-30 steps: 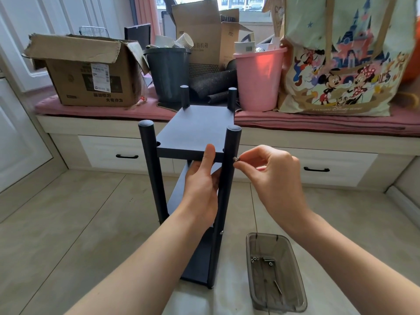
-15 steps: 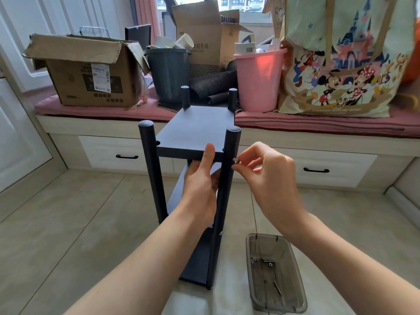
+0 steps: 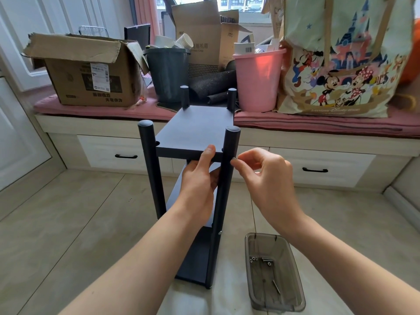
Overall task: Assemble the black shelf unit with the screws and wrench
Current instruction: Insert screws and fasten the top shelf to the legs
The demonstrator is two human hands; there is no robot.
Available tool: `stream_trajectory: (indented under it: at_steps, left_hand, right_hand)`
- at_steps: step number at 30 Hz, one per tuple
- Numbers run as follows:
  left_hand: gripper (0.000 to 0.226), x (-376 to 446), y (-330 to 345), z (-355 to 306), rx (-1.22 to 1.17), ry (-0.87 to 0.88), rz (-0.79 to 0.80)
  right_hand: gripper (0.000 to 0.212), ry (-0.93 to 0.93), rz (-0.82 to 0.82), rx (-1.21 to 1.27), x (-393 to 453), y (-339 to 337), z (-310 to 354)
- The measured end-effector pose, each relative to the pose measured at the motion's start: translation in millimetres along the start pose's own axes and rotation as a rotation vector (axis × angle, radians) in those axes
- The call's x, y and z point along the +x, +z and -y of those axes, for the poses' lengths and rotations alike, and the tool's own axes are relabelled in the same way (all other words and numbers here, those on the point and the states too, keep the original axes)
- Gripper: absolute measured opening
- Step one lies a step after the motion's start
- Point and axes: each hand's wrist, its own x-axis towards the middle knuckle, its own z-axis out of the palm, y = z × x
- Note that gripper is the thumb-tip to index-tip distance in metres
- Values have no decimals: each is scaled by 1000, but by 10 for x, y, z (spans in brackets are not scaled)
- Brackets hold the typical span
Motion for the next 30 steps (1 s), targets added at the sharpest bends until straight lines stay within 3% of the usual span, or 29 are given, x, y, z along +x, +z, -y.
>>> stream_trajectory:
  at_steps: [6, 13, 23, 30]
  left_hand:
    - [35, 29, -9, -3, 13, -22, 10]
    - [64, 10, 16, 21, 20, -23, 10]
    - [53, 37, 18, 41, 47, -20, -23]
    - [62, 46, 29, 75, 73, -6, -3]
  right_hand:
    - [4, -46, -12, -30, 8, 18, -16]
    - [4, -74, 1, -33, 12, 12, -26]
    - [6, -64, 7, -48, -2, 1, -29]
    - [5, -68, 11, -85, 5, 5, -57]
